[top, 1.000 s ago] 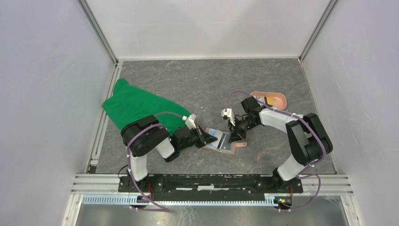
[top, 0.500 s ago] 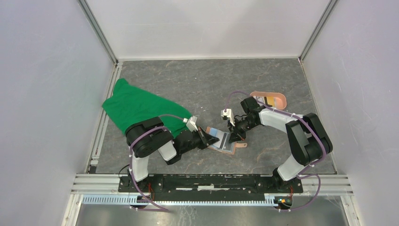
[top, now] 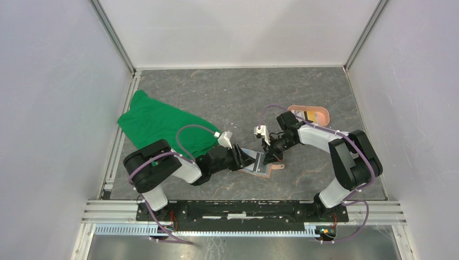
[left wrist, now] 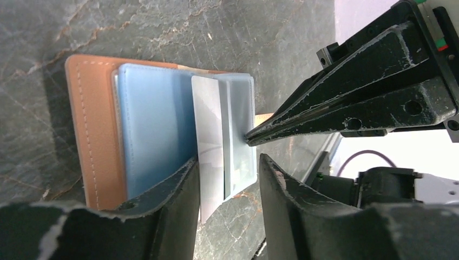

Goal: Put the credit cards into the card holder
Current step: Insert the credit card into the card holder.

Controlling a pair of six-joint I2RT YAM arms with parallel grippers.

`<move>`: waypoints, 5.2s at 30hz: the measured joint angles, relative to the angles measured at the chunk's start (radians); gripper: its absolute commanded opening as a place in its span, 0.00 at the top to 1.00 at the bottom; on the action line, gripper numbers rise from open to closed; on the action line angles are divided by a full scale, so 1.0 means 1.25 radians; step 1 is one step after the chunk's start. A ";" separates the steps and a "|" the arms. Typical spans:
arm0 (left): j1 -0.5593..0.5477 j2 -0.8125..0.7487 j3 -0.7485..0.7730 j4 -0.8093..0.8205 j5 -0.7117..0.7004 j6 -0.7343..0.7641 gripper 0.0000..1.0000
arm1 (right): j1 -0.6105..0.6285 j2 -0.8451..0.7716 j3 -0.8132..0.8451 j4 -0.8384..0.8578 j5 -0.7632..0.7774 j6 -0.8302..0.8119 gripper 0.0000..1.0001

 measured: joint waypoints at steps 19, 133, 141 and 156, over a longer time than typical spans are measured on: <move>-0.006 -0.073 0.192 -0.445 -0.021 0.197 0.40 | 0.000 0.000 0.000 -0.001 0.000 -0.004 0.96; -0.056 -0.015 0.324 -0.551 0.095 0.293 0.30 | -0.032 0.002 0.022 -0.157 0.074 -0.100 1.00; -0.060 -0.032 0.323 -0.516 0.119 0.292 0.29 | -0.074 -0.038 0.022 -0.151 0.060 -0.116 1.00; -0.049 -0.080 0.299 -0.519 0.102 0.292 0.30 | -0.100 -0.060 0.022 -0.146 -0.071 -0.122 1.00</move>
